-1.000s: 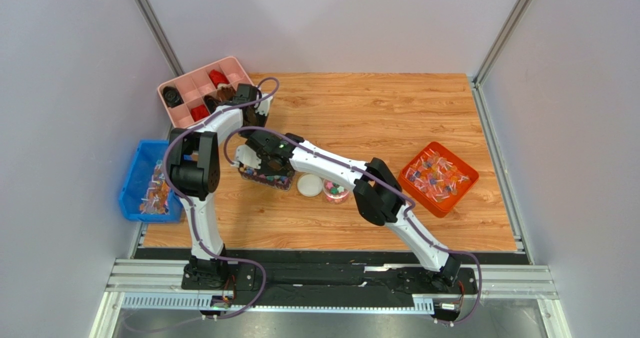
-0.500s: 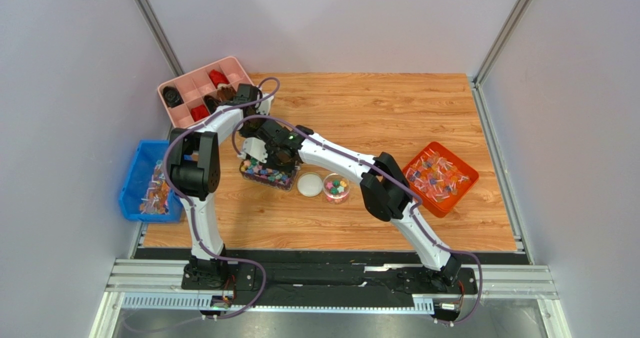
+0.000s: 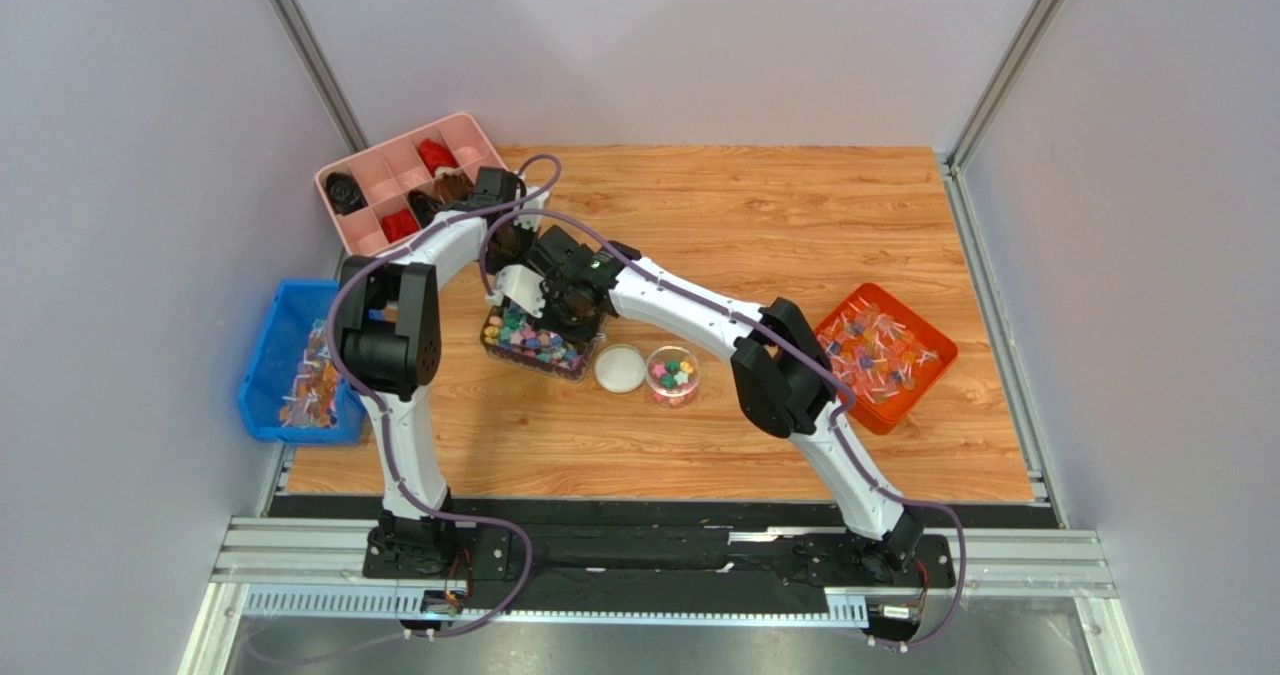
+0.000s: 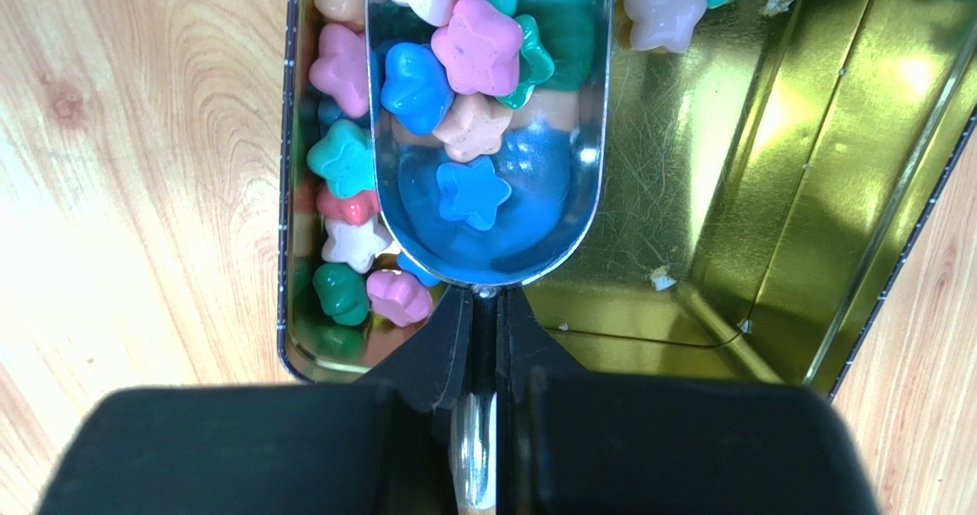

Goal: Pack the candies
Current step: Scoop the fake candies from the storage box.

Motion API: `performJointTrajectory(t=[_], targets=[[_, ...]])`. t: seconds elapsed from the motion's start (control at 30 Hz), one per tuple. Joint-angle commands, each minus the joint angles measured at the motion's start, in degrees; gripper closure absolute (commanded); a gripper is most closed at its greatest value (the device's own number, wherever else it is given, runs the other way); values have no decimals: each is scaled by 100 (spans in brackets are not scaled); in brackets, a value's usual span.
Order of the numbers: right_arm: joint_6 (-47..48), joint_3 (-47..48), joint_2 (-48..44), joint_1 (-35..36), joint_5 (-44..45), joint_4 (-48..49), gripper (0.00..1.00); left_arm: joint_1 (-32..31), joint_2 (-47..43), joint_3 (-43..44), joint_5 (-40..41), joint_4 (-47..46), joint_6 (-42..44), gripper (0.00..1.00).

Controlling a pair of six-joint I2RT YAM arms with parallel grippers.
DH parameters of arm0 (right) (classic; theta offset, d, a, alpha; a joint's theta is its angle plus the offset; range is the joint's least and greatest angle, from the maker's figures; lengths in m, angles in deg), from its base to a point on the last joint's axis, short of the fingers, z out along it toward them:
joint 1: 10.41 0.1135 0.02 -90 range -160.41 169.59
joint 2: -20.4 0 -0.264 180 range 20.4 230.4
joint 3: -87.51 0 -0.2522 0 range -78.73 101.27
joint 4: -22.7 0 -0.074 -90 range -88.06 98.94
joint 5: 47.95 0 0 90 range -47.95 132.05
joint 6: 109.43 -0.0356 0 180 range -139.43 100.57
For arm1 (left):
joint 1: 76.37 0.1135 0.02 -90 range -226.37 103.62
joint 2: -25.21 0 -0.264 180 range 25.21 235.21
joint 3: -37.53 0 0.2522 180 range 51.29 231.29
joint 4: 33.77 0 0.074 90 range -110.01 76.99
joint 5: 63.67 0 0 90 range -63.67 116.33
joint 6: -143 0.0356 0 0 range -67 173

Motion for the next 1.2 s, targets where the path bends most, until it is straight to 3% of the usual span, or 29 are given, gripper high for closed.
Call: performJointTrajectory(t=[0.0,0.8,1.17], targets=[[-152,-121,-494,-98,-187,146,100,-15,-230,83,-121,-235,-122,100],[-144,-631,-1276,-327,-512,199,100,-15,-221,92,-77,-235,-105,100],[-99,-1369,-2251,-388,-750,120,100,-6,-212,92,-103,-235,-131,100]])
